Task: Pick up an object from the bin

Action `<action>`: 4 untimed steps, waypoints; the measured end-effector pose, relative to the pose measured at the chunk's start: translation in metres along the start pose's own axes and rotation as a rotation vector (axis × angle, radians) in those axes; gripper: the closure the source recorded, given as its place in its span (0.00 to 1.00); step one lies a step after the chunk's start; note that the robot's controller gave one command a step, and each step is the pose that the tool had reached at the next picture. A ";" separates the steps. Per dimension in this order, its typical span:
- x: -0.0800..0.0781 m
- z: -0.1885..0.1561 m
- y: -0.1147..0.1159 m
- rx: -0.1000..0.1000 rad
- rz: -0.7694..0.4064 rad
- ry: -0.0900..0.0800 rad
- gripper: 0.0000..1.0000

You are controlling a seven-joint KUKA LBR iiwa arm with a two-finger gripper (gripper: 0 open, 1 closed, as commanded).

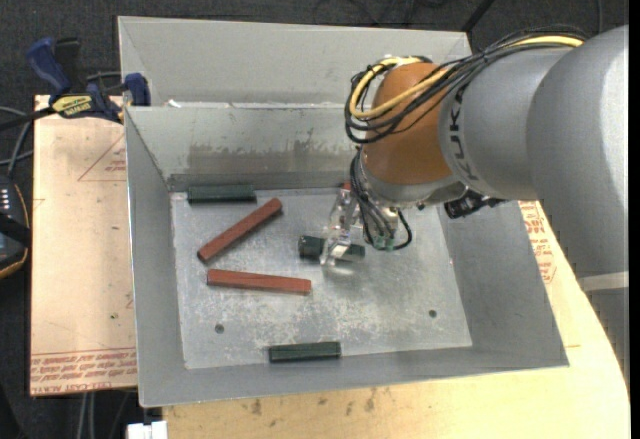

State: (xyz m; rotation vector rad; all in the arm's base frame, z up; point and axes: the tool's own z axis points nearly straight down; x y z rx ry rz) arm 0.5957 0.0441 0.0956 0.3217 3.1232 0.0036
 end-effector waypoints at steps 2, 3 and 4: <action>-0.002 -0.023 0.000 -0.001 0.001 -0.005 1.00; -0.002 -0.025 0.000 0.000 0.001 -0.004 1.00; -0.001 -0.029 0.000 0.001 0.000 0.001 1.00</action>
Offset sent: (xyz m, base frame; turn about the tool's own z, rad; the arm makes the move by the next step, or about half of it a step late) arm 0.0001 0.0000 0.0001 0.0000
